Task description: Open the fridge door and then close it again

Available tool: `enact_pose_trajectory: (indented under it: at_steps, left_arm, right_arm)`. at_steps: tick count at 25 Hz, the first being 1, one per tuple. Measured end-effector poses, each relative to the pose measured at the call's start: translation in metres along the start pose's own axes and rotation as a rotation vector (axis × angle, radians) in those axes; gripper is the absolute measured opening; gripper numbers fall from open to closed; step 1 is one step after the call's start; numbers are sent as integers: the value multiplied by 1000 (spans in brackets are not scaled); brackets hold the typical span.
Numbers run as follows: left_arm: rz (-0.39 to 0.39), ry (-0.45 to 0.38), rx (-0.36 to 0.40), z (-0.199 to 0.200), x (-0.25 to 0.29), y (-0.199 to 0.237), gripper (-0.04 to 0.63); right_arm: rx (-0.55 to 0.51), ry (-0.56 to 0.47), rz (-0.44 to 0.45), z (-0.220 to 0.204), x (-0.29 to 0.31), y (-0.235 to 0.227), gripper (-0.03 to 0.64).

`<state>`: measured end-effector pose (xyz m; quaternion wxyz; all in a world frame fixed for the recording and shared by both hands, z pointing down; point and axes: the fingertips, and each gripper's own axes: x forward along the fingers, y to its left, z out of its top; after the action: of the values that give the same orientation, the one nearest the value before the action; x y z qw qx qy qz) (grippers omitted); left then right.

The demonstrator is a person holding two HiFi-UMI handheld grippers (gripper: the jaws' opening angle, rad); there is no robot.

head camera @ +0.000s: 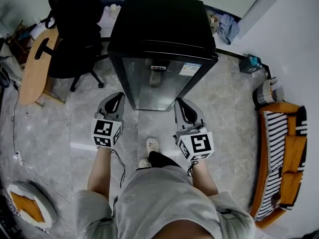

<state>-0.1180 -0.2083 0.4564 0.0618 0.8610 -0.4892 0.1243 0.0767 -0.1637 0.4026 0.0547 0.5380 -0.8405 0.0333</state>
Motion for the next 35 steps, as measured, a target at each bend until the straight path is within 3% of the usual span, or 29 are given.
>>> enact_pose_trajectory:
  at_steps: [9,14,22,35]
  left_arm:
    - [-5,-92,0,28,-47,-35,15]
    - [13,-126,44,39,-69,-53,15]
    - [21,-202,-1,53,-104,-68,15]
    - [28,-285,7,72,-142,-82,15]
  right_arm:
    - [-10,-39,-32,15,-31,6,25]
    - [-12,-60,-47,19,-53,6,25]
    - [-22,-83,-42,26,-80,19,25]
    - [-36,-119,-48,38,-110,37,25]
